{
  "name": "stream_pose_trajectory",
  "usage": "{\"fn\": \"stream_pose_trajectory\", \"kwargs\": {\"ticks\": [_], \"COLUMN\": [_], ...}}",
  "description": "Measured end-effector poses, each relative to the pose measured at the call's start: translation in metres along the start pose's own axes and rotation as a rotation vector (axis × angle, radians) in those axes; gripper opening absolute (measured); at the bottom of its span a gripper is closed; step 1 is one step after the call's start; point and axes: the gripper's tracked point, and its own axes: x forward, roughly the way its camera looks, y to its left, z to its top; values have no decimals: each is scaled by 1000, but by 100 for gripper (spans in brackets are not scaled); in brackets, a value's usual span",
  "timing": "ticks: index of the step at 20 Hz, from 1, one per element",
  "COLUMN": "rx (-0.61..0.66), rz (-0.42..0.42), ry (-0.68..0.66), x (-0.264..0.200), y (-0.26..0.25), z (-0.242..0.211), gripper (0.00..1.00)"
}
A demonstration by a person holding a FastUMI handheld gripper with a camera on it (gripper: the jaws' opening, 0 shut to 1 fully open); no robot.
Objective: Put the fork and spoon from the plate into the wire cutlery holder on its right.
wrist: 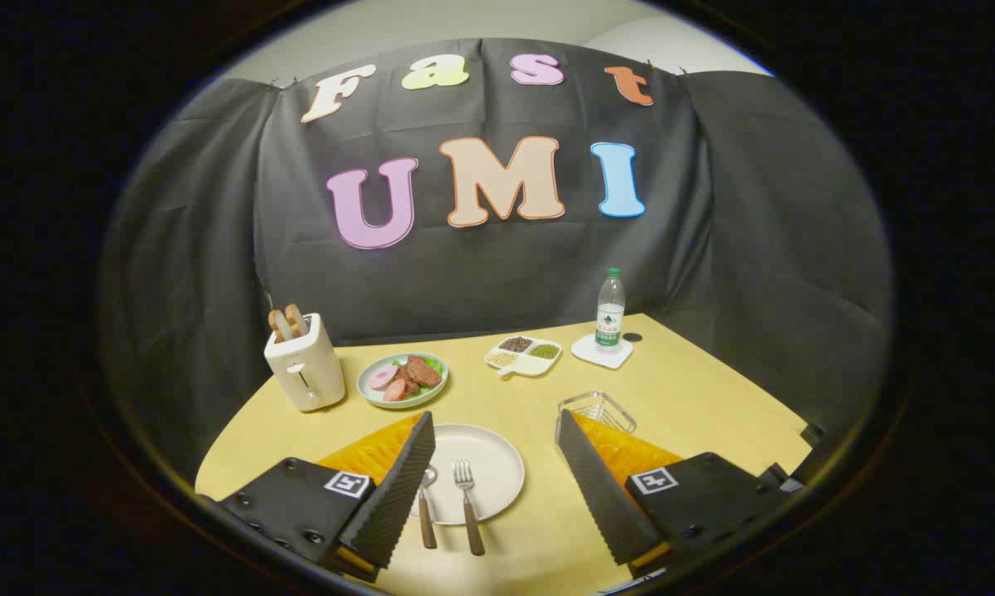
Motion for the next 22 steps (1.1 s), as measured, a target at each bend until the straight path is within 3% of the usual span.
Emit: {"fn": "stream_pose_trajectory", "kwargs": {"ticks": [12,22], "rx": [-14,-31], "rz": [-50,-15], "ry": [-12,29], "x": [-1,7], "y": [-10,5], "z": [5,-4], "gripper": [98,98]}}
